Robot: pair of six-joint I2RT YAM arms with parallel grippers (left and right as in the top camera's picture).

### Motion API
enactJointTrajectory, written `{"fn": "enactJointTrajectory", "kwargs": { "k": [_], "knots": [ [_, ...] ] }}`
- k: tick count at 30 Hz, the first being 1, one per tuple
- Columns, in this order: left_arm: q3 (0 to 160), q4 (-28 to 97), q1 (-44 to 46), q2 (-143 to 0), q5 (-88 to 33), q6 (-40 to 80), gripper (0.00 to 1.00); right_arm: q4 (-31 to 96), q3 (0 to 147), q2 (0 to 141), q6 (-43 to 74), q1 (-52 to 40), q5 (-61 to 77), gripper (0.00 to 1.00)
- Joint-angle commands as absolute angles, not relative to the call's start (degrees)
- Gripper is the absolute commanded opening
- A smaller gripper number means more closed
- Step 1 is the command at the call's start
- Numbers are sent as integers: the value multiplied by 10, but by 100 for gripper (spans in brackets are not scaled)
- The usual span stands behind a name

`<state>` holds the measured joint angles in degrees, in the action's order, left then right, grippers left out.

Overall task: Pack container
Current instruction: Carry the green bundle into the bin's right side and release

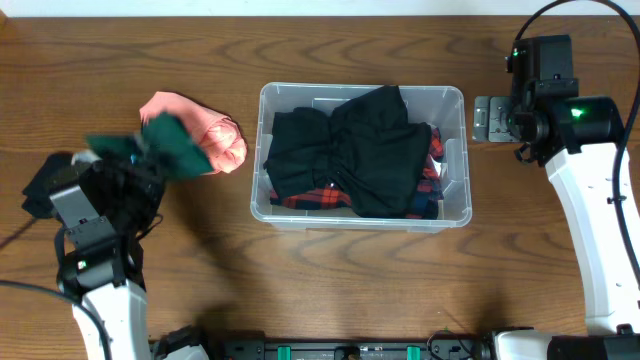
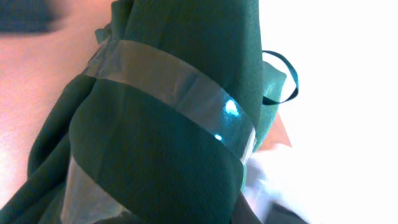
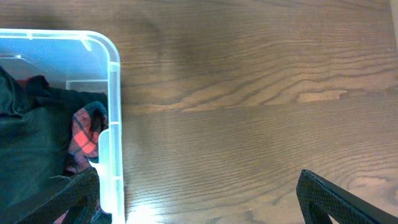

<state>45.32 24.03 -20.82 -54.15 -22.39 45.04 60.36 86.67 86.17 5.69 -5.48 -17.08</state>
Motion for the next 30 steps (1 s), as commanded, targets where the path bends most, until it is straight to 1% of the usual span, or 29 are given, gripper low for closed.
{"fn": "enactJointTrajectory", "kwargs": {
  "k": [1,6,9,13,16,20,27,30],
  "knots": [
    [524,255,-139,-528,-247,413,6,602,868,859,64,-43,-178,99],
    [628,317,17,-593,-247,355,6,607,868,859,64,-36,-177,99],
    [703,376,114,-664,-246,294,6,610,868,857,88,-30,-178,99],
    [792,454,212,-773,-247,188,6,614,868,839,100,-9,-177,99],
    [828,478,255,-834,-263,106,6,621,868,825,107,12,-171,99],
    [854,471,295,-902,-329,8,6,630,868,814,107,37,-152,99],
    [913,469,331,-992,-442,-82,6,632,868,813,107,50,-135,99],
    [925,453,344,-1016,-459,-98,6,633,868,813,107,50,-135,99]
  ]
}}
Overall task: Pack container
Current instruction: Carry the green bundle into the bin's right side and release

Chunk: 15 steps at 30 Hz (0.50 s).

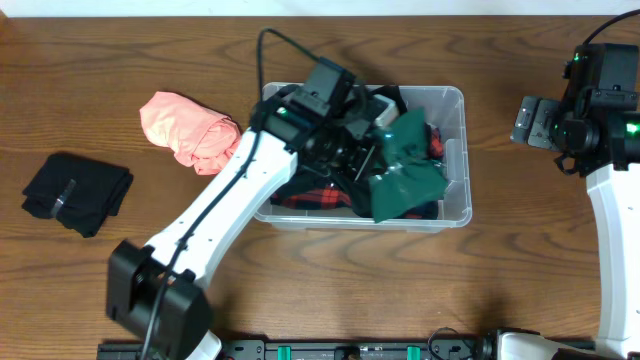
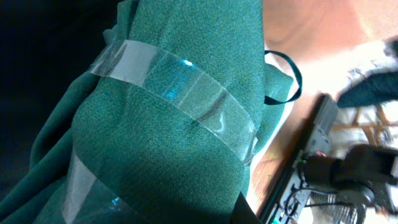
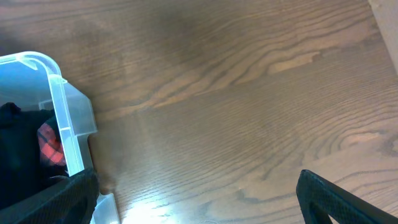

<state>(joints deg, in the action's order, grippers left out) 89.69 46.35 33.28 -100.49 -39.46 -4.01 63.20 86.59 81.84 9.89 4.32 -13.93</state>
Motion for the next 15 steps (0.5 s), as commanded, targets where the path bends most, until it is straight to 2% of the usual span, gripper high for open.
{"fn": "enactJointTrajectory", "kwargs": {
  "k": [1,7,12,15],
  "knots": [
    [926,438,349,-1023,-459,-98,6,633,868,813,107,50,-135,99],
    [926,373,372,-1066,-459,-98,6,633,868,813,107,50,-135,99],
    [926,370,376,-1103,-450,-88,6,638,868,813,107,50,-135,99],
    [926,370,371,-1112,-438,-80,10,640,868,813,107,50,-135,99]
  ]
}}
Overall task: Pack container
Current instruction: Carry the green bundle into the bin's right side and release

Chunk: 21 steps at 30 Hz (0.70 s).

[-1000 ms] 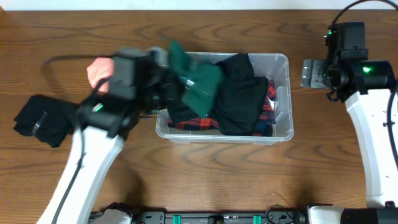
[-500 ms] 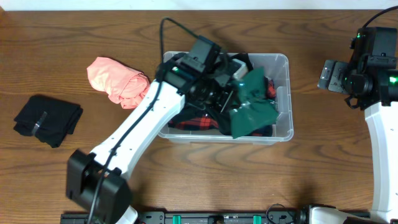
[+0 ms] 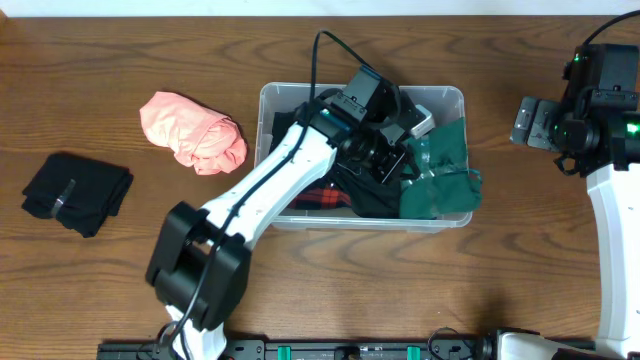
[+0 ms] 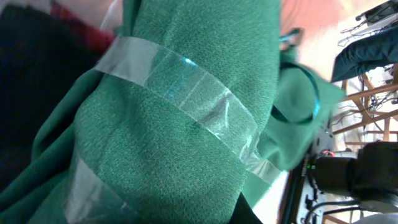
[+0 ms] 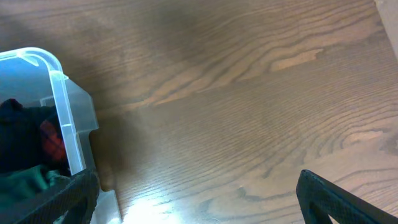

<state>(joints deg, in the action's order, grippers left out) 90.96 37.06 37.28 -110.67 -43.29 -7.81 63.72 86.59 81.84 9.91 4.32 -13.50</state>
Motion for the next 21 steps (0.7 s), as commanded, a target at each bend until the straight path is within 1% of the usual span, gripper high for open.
{"fn": "enactJointTrajectory", "kwargs": {
  "k": [1,2,3,4,5,7,11,14,18,21],
  "knots": [
    [926,370,369,-1112,-431,-80,15,640,868,813,107,50,-135,99],
    [926,370,366,-1111,-414,-76,30,640,868,813,107,50,-135,99],
    [926,370,363,-1108,-393,-70,60,640,868,813,107,50,-135,99],
    [926,371,359,-1106,-359,-55,95,640,868,813,107,50,-135,99],
    [927,373,354,-1103,-327,-37,98,640,868,813,107,50,-135,99],
    [931,385,340,-1091,-276,-11,98,640,868,813,107,50,-135,99],
    [938,402,308,-1056,-269,19,98,639,868,813,107,50,-135,99],
    [938,411,300,-1022,-269,43,98,639,868,813,107,50,-135,99],
    [938,413,335,-996,-295,50,98,639,868,813,107,50,-134,99],
    [938,403,380,-1001,-266,48,99,639,868,813,107,50,-135,99]
  ]
}}
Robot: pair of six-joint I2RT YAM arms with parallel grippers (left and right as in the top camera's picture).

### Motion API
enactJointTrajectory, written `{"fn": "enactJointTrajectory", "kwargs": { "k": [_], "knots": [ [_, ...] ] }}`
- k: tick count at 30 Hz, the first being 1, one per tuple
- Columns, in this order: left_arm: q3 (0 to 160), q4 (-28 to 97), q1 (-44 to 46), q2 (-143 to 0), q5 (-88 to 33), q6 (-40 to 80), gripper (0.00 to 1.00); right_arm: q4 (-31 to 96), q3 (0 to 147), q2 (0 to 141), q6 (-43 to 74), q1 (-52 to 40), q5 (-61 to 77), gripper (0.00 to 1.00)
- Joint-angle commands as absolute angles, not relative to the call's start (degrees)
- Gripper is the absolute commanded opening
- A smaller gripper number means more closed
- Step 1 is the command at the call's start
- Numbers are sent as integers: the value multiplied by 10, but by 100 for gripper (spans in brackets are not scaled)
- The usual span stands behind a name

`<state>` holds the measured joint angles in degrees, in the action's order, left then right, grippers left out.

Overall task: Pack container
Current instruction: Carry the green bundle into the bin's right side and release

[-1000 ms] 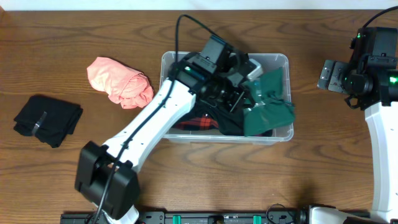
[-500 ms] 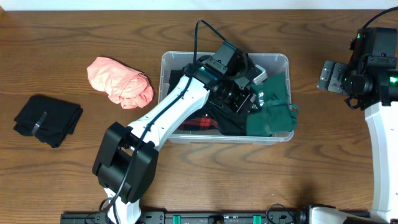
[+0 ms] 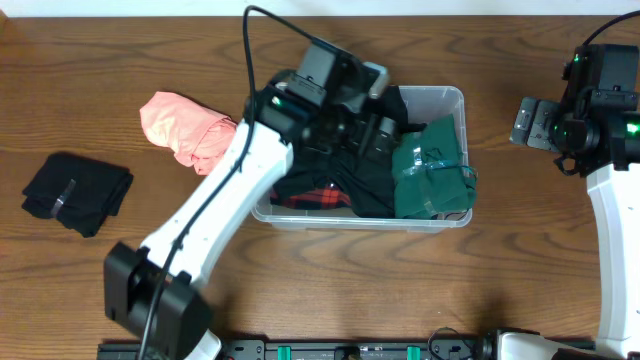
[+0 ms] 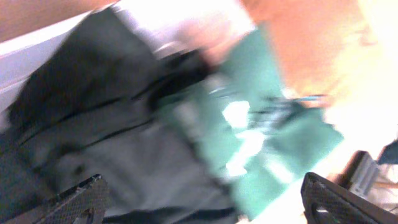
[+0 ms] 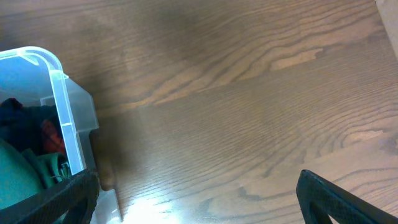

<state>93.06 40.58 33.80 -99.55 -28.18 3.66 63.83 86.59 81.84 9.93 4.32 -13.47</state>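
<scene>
A clear plastic container sits mid-table, holding black clothes over a red plaid piece. A green bundle bound with clear tape lies in its right end, free of any gripper. My left gripper hovers over the box just left of the bundle. In the blurred left wrist view the left gripper is open and holds nothing, with the green bundle and black cloth below. My right gripper is open over bare wood, right of the container's corner.
A pink rolled bundle lies on the table left of the container. A black folded bundle lies further left. Brown wooden tabletop runs along the front. The right arm stands at the far right.
My left gripper was shut on the green bundle over the container's right end. It is now open and further left, and the bundle lies in the box. The right arm has not moved.
My left gripper held the green bundle over the left of the table, by the pink bundle. Then it held it above the container, then at the container's right end. Now the bundle rests inside and the gripper is open. The right gripper stayed open, a little further right.
</scene>
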Motion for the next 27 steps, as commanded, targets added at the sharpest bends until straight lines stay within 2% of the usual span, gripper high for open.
{"fn": "enactJointTrajectory", "kwargs": {
  "k": [1,2,6,19,23,26,27],
  "knots": [
    [938,401,392,-1005,-246,49,90,639,868,813,107,50,-135,99],
    [938,399,410,-1012,-210,53,87,639,868,813,107,50,-135,99],
    [937,398,455,-1044,-127,53,87,640,868,813,107,50,-135,99],
    [937,352,475,-1215,-123,52,88,641,868,813,107,50,-130,99],
    [937,376,472,-1217,-68,52,88,641,868,813,107,50,-130,99],
    [940,401,468,-1196,-27,50,100,641,868,813,107,50,-130,99],
    [943,411,467,-1186,-25,50,98,641,868,813,107,50,-130,99]
  ]
}}
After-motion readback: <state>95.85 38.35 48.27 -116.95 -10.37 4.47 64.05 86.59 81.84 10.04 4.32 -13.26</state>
